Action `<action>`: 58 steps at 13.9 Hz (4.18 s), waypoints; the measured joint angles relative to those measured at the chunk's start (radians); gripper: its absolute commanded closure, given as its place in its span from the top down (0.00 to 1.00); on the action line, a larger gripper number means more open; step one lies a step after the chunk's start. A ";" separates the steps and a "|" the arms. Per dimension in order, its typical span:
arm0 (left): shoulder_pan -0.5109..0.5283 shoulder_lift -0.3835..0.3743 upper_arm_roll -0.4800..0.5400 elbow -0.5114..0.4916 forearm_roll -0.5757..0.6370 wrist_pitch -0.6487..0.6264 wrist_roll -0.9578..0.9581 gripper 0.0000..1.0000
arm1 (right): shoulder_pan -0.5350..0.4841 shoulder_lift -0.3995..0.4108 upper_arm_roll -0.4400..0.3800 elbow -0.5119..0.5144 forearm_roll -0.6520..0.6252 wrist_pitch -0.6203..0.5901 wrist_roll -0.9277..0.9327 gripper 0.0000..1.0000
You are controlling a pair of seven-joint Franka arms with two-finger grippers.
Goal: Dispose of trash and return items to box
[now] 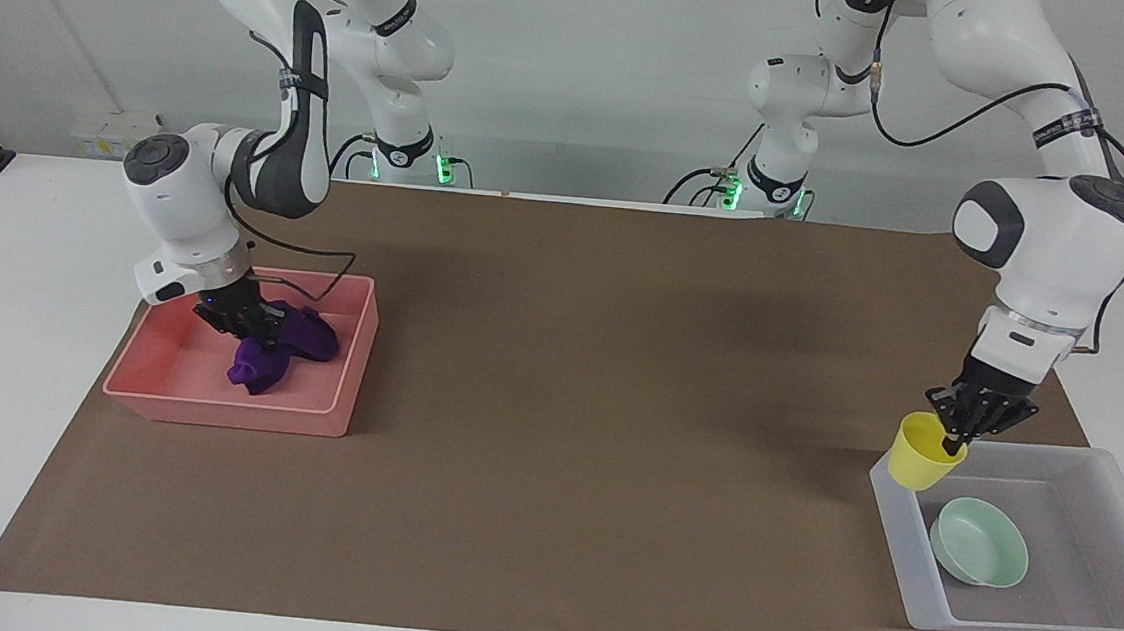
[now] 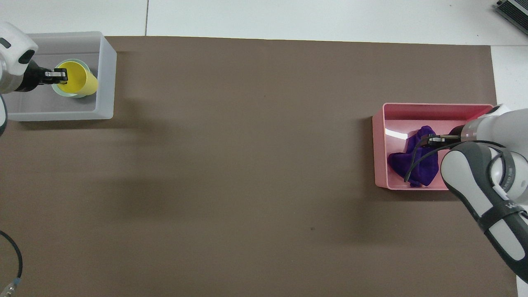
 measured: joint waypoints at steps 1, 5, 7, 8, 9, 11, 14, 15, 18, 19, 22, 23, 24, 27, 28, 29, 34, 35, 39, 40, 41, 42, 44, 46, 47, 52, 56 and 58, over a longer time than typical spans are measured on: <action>0.014 0.029 -0.001 0.036 0.000 -0.012 0.013 0.00 | 0.000 -0.002 0.000 0.006 0.002 0.000 0.001 1.00; 0.078 0.160 -0.009 0.171 -0.006 -0.037 0.030 0.00 | 0.008 -0.037 0.006 0.060 0.004 -0.066 0.024 1.00; 0.100 0.204 -0.013 0.210 -0.007 -0.047 0.037 0.00 | 0.037 -0.064 0.008 0.071 -0.015 -0.107 0.079 1.00; 0.105 0.218 -0.014 0.217 -0.007 -0.050 0.038 0.00 | 0.060 -0.074 0.008 0.072 -0.042 -0.121 0.112 1.00; 0.112 0.227 -0.015 0.219 -0.007 -0.051 0.038 0.00 | 0.083 -0.083 0.010 0.075 -0.064 -0.139 0.142 1.00; 0.127 0.244 -0.016 0.219 -0.014 -0.051 0.039 0.00 | 0.113 -0.102 0.014 0.103 -0.077 -0.204 0.178 1.00; 0.134 0.262 -0.021 0.220 -0.054 -0.048 0.040 0.00 | 0.116 -0.137 0.016 0.213 -0.078 -0.364 0.180 1.00; 0.134 0.264 -0.022 0.219 -0.062 -0.045 0.040 0.00 | 0.115 -0.149 0.015 0.249 -0.078 -0.414 0.180 1.00; 0.134 0.266 -0.023 0.207 -0.075 -0.030 0.040 0.15 | 0.110 -0.182 0.015 0.345 -0.078 -0.532 0.180 1.00; 0.135 0.266 -0.023 0.202 -0.075 -0.027 0.040 0.25 | 0.110 -0.193 0.015 0.368 -0.078 -0.563 0.180 1.00; 0.135 0.266 -0.023 0.201 -0.076 -0.026 0.040 0.59 | 0.106 -0.219 0.012 0.434 -0.075 -0.670 0.180 1.00; 0.135 0.266 -0.023 0.201 -0.076 -0.026 0.041 0.86 | 0.105 -0.223 0.007 0.466 -0.072 -0.717 0.180 1.00; 0.135 0.266 -0.023 0.201 -0.076 -0.026 0.043 1.00 | 0.103 -0.226 0.004 0.498 -0.071 -0.761 0.180 1.00; 0.134 0.250 -0.027 0.205 -0.076 -0.026 0.114 1.00 | 0.094 -0.233 0.000 0.532 -0.071 -0.814 0.180 1.00; 0.132 0.234 -0.029 0.203 -0.076 -0.026 0.146 1.00 | 0.093 -0.233 -0.001 0.528 -0.070 -0.815 0.180 1.00; 0.131 0.210 -0.032 0.193 -0.076 -0.026 0.178 1.00 | 0.093 -0.233 -0.001 0.524 -0.070 -0.815 0.180 1.00; 0.069 -0.018 -0.037 -0.042 -0.076 -0.027 0.237 1.00 | 0.094 -0.233 0.000 0.508 -0.068 -0.815 0.180 1.00; 0.044 -0.068 -0.037 -0.095 -0.076 -0.026 0.237 1.00 | 0.094 -0.233 0.000 0.506 -0.068 -0.815 0.180 1.00; -0.021 -0.232 -0.037 -0.245 -0.076 -0.027 0.232 1.00 | 0.100 -0.233 0.001 0.498 -0.067 -0.805 0.180 1.00; -0.038 -0.272 -0.038 -0.275 -0.076 -0.028 0.213 1.00 | 0.111 -0.233 -0.001 0.497 -0.068 -0.805 0.180 1.00; -0.058 -0.308 -0.038 -0.301 -0.075 -0.032 0.188 1.00 | 0.120 -0.233 -0.007 0.497 -0.068 -0.805 0.180 1.00; -0.079 -0.341 -0.038 -0.323 -0.074 -0.043 0.163 1.00 | 0.122 -0.233 -0.012 0.495 -0.068 -0.805 0.180 1.00; -0.124 -0.386 -0.039 -0.341 -0.043 -0.089 0.096 1.00 | 0.122 -0.225 -0.021 0.496 -0.068 -0.805 0.177 1.00; -0.163 -0.400 -0.042 -0.334 -0.015 -0.114 0.031 1.00 | 0.121 -0.208 -0.026 0.504 -0.068 -0.805 0.177 1.00; -0.173 -0.399 -0.043 -0.318 -0.012 -0.138 0.019 1.00 | 0.121 -0.205 -0.026 0.505 -0.068 -0.805 0.176 1.00; -0.174 -0.340 -0.033 -0.095 0.000 -0.371 0.017 1.00 | 0.124 -0.209 -0.026 0.485 -0.067 -0.790 0.176 1.00; -0.162 -0.305 -0.019 -0.021 0.001 -0.480 0.018 1.00 | 0.124 -0.215 -0.025 0.475 -0.065 -0.790 0.175 1.00; -0.148 -0.308 -0.015 -0.017 0.001 -0.550 0.018 1.00 | 0.125 -0.216 -0.025 0.473 -0.064 -0.790 0.166 1.00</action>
